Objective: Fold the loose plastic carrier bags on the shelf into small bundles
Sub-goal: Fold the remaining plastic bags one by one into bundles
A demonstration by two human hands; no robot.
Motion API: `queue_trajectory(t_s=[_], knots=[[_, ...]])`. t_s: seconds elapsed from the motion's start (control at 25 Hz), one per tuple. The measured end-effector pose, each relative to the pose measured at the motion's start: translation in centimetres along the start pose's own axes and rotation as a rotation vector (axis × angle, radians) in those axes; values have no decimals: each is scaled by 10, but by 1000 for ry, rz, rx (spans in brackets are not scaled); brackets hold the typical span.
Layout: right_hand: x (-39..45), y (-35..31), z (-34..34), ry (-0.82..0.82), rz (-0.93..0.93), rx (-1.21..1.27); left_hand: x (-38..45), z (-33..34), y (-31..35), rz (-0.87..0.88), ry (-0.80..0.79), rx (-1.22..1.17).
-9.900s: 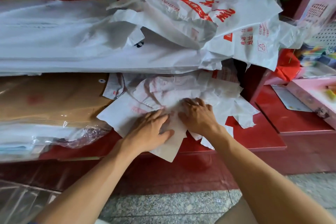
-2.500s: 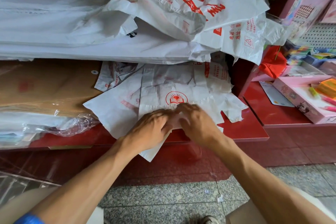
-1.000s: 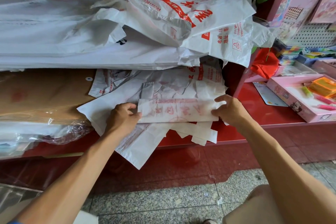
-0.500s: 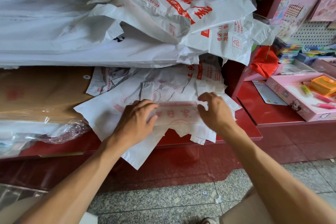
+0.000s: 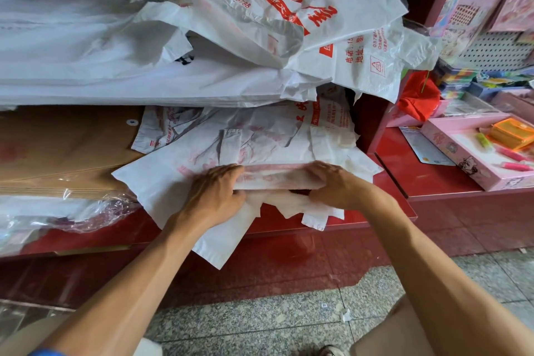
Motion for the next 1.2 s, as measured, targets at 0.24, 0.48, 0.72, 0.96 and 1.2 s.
queue_trajectory(t_s=[0.24, 0.48, 0.72, 0.96, 1.2], knots=[[-19, 43, -47, 416, 113, 454, 3, -31, -36, -294, 225, -582], [-19, 66, -24, 260, 307, 778, -5, -31, -60, -466, 247, -660], [-21, 63, -21, 124, 354, 521, -12, -14, -52, -515, -30, -698], [-21, 45, -41, 288, 54, 1123, -8, -27, -37, -325, 45, -790], [-23, 49, -56, 502, 31, 916, -9, -59, -40, -284, 331, -857]])
Point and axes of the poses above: each hand's wrist, its own x-axis towards the middle knuckle, its own z-axis out of the palm, y = z × x, the point moved 10 cm from there along x, towards the middle knuckle, and after that the axes turned 10 degrees about -x, right-handed, at the moved point
